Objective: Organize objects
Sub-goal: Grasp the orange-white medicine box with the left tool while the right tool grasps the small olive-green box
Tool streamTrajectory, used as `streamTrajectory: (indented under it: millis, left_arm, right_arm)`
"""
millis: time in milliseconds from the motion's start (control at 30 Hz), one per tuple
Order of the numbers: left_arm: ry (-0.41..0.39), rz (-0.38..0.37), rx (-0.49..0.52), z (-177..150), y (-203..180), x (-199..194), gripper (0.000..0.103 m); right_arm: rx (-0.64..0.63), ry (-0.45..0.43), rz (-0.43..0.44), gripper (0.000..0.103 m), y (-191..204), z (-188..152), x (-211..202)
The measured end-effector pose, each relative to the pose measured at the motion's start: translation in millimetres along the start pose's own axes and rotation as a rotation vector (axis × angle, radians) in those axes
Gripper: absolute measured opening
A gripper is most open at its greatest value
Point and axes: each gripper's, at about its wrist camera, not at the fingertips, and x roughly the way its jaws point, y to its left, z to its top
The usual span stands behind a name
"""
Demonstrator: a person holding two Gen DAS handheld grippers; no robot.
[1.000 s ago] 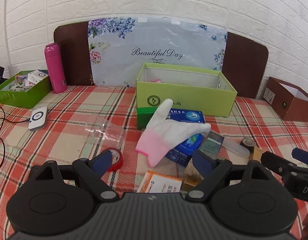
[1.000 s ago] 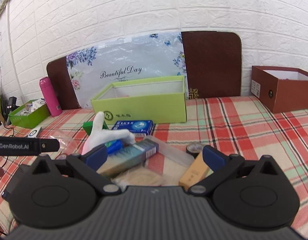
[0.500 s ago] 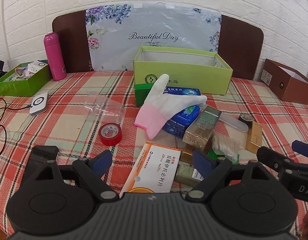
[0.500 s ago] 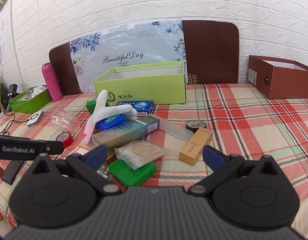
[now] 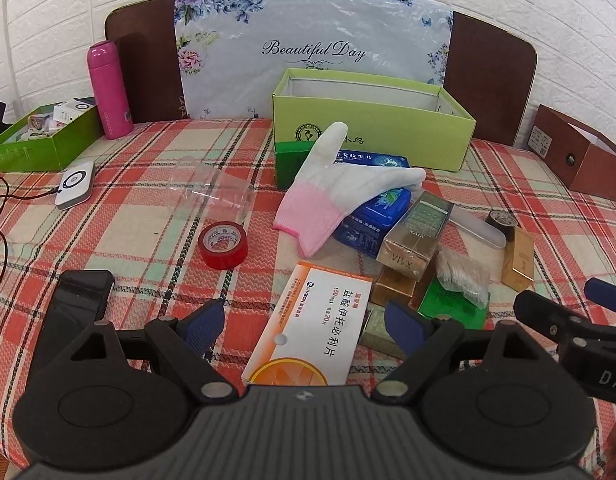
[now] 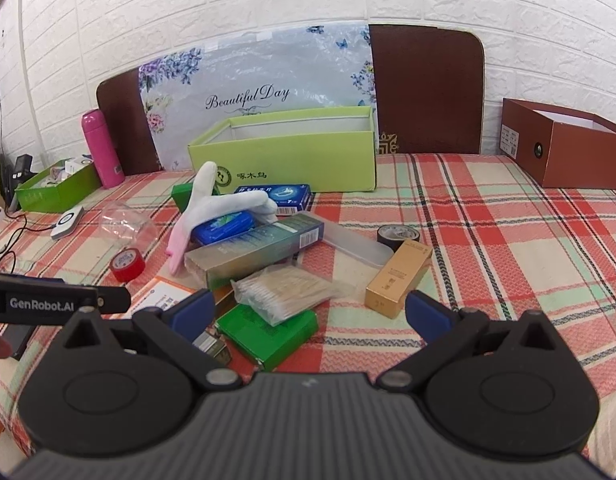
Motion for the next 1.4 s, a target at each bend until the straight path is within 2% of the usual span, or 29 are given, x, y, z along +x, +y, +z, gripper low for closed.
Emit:
streamTrajectory:
  millis: [133,233,300,400,433,467,533,600,667,733,900,967,1067,1167,1200,1267,1400]
  left_arm:
    - [-0.009,-0.025,-0.01,-2.8,19.9,-2.6,0.09]
    - [-0.007,-0.059,0.038,-15.3,32.1,-5.1,0.09]
    - [0.008,-0.08,0.059,-24.8,35.4,-3.0,0.09]
    - [0.045,-0.116,0.043,-31.4,34.7,7.8,0.09]
    - [0.055,-0.13,0.039,-31.4,32.4,11.2,0.09]
    - [0.059,-0.141,0.044,-31.7,29.0,15.6,0.086]
    - [0.065,-0.149,0.066,-30.8,23.6,26.7,0.086]
    - [0.104,-0.145,0.074,-30.2,21.0,40.7,0.082]
    - [0.103,-0.135,0.076,-32.6,22.1,47.3,0.075]
    - [0.095,-0.129,0.089,-33.1,25.5,44.4,0.073]
    - [0.116,-0.115,0.092,-35.5,38.7,30.6,0.073]
    - [0.12,-0.109,0.086,-37.5,41.3,26.1,0.073]
    - [0.137,-0.124,0.03,-37.8,43.2,23.2,0.073]
    - [0.148,-0.129,0.021,-35.1,35.8,28.4,0.074]
    - [0.148,-0.122,0.026,-33.9,33.0,31.0,0.075]
    - [0.146,-0.096,0.039,-30.7,27.3,37.5,0.077]
    - [0.144,-0.059,0.053,-25.9,19.8,44.6,0.079]
  right_arm:
    - [-0.015,0.025,0.026,0.103,1.8,-4.0,3.2]
    - [-0.026,0.055,0.089,0.103,4.9,-10.0,7.7]
    - [-0.037,0.091,0.136,0.103,11.6,-15.8,14.6]
    - [-0.076,0.118,0.151,0.102,28.0,-23.3,24.3]
    - [-0.098,0.104,0.169,0.097,33.2,-24.9,24.6]
    - [-0.122,0.092,0.191,0.091,37.4,-25.6,24.5]
    - [-0.174,0.071,0.218,0.087,41.7,-25.0,24.8]
    - [-0.215,0.076,0.234,0.078,41.5,-21.9,28.8]
    - [-0.244,0.096,0.252,0.063,42.0,-18.6,34.1]
    - [-0.288,0.097,0.274,0.06,45.4,-17.5,37.7]
    - [-0.385,0.125,0.343,0.045,59.4,-20.2,53.4]
    - [-0.418,0.134,0.323,0.032,65.5,-23.7,60.2]
    - [-0.379,0.162,0.267,0.022,64.8,-26.5,58.9]
    - [-0.269,0.241,0.186,0.022,62.2,-32.2,47.9]
    - [-0.25,0.252,0.193,0.022,63.1,-36.2,41.3]
    - [-0.24,0.252,0.236,0.024,65.8,-43.2,28.6]
    - [-0.255,0.22,0.194,0.032,69.6,-42.7,22.6]
